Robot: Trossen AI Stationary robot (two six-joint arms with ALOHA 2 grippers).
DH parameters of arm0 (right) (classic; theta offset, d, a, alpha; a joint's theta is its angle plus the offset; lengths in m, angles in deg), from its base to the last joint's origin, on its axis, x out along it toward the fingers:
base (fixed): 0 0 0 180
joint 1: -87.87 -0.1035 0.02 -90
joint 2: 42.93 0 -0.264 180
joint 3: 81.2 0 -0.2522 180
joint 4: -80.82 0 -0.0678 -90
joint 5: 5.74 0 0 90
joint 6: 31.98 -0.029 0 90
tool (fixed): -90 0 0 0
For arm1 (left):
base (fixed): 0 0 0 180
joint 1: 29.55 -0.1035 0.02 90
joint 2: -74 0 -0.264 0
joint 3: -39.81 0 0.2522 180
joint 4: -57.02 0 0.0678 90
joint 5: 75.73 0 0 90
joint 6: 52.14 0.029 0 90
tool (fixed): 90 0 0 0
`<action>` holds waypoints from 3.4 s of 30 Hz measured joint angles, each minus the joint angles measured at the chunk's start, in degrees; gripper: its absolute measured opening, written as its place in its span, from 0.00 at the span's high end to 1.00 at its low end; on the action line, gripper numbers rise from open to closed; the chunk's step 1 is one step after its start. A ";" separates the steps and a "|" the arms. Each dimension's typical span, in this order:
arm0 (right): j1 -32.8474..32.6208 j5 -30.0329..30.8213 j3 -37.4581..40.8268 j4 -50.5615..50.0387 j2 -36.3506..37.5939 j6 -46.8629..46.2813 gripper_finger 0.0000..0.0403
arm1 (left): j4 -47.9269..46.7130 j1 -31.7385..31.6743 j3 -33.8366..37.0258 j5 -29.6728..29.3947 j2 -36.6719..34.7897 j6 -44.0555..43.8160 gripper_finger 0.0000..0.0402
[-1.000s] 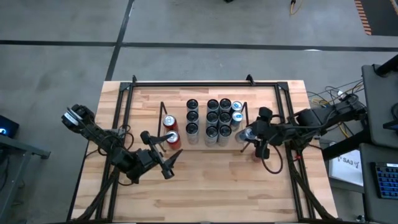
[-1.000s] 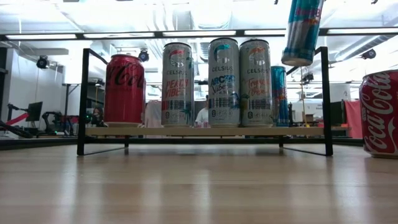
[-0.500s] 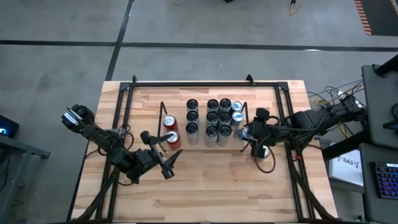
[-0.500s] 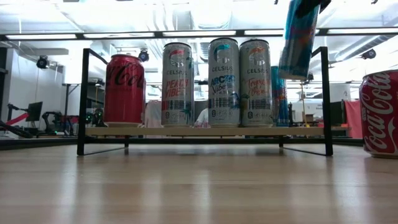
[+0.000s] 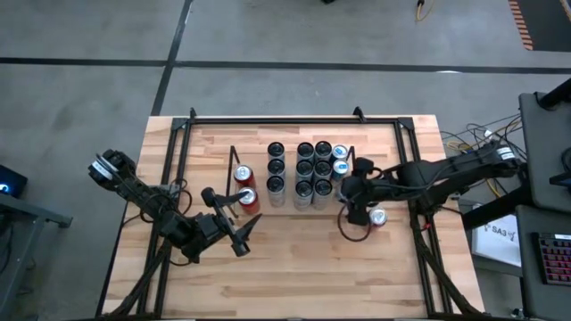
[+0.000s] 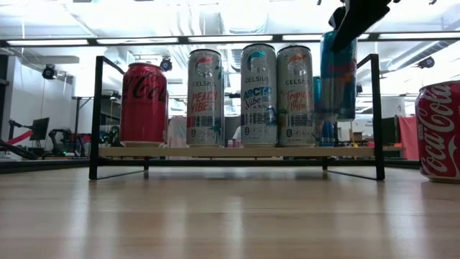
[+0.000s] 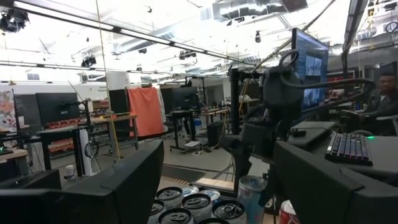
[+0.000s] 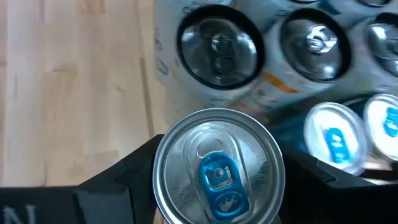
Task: Place canned beverage on shelf
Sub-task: Put the blue soda can on the shelf aligned with the other blue soda can, then adjust the blue soda cans
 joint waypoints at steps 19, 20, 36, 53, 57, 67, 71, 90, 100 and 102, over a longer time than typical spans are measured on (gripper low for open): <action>2.38 -3.39 8.28 9.15 -0.22 1.15 0.45 | 0.19 0.00 0.00 0.04 0.00 0.15 0.28; 2.38 -3.31 8.30 9.15 -0.22 1.13 0.45 | 0.19 0.00 0.00 0.04 0.00 0.17 0.28; 3.71 -2.96 8.39 10.11 -0.13 0.82 0.19 | 0.21 0.00 0.00 0.05 0.00 0.20 0.28; 3.70 -1.95 1.27 6.06 -0.06 2.48 0.20 | 0.21 0.00 0.00 0.07 0.00 0.86 0.28; 3.69 0.97 -2.80 2.06 -0.06 2.34 0.19 | 0.21 0.00 0.00 0.07 0.00 1.49 0.28; 9.53 5.01 -8.58 0.62 -0.04 1.44 0.35 | 0.25 -0.07 -0.02 -4.53 -0.04 2.07 0.28; 15.33 4.95 -8.64 0.07 -0.04 1.44 0.57 | 0.23 -0.09 -0.02 -6.26 -0.07 3.64 0.28; 28.83 0.66 -0.13 4.41 -2.84 6.17 0.98 | -0.40 -0.07 -0.02 -7.43 -0.13 4.50 0.28; 28.69 -2.97 2.36 5.39 -2.57 4.86 0.98 | -0.45 -0.04 -0.02 -7.45 -0.13 4.48 0.28; 28.69 -3.20 2.14 5.13 -2.56 4.93 0.98 | -0.45 -0.07 -0.02 -7.45 -0.11 4.44 0.28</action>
